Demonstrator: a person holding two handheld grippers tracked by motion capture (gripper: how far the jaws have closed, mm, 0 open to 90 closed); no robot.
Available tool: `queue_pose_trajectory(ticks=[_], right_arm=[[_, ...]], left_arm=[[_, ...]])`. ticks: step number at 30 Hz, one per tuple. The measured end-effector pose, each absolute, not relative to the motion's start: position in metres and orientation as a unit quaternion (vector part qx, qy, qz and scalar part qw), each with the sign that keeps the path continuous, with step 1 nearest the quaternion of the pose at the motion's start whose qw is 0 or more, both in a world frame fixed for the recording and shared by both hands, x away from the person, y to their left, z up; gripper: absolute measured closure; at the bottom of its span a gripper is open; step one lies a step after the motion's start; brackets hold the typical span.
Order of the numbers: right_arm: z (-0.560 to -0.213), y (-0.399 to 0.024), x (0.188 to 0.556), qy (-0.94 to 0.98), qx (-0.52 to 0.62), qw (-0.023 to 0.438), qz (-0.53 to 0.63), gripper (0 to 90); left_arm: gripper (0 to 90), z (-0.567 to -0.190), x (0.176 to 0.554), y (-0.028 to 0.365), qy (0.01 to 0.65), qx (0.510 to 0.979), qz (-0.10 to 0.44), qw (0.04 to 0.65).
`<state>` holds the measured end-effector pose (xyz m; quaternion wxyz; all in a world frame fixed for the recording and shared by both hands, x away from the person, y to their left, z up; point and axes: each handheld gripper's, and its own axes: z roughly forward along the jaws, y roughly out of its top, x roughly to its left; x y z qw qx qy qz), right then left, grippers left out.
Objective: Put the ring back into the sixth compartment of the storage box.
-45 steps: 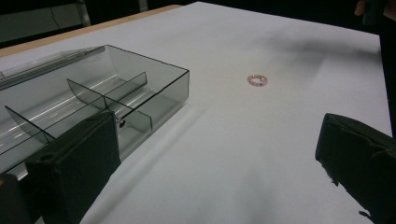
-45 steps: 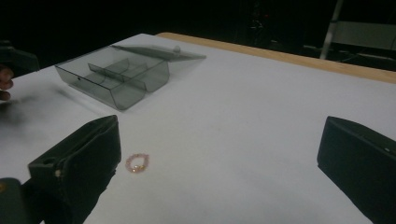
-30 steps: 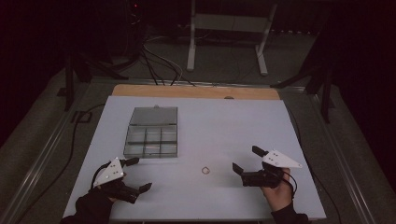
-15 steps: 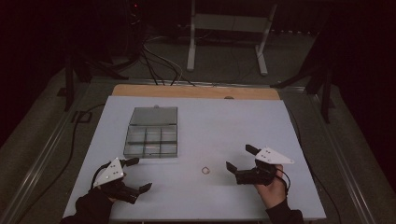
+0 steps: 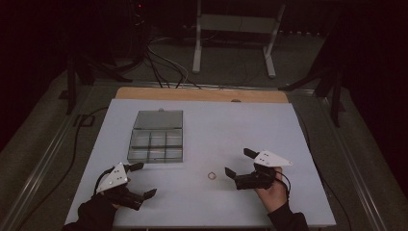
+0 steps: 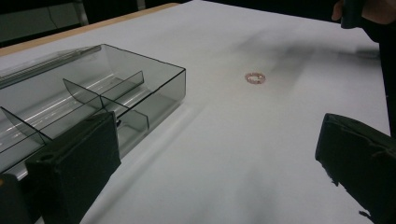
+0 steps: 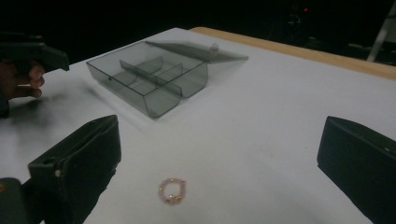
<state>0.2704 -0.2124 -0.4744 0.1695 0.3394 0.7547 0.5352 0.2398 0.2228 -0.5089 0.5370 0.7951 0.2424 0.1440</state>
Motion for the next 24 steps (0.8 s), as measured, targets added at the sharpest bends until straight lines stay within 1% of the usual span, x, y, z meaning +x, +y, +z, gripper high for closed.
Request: queue_pose_trajectory(ticks=[13,24], right_arm=[[-0.482,-0.190,0.278,0.772,0.335,0.137,0.523,0.0],[-0.491,-0.175,0.282,0.780,0.346,0.124,0.506,0.0]], left_arm=[[0.8,-0.508,0.240,0.223,0.240,0.795,0.144,0.537],[0.8,-0.509,0.240,0.222,0.239,0.797,0.143,0.536]])
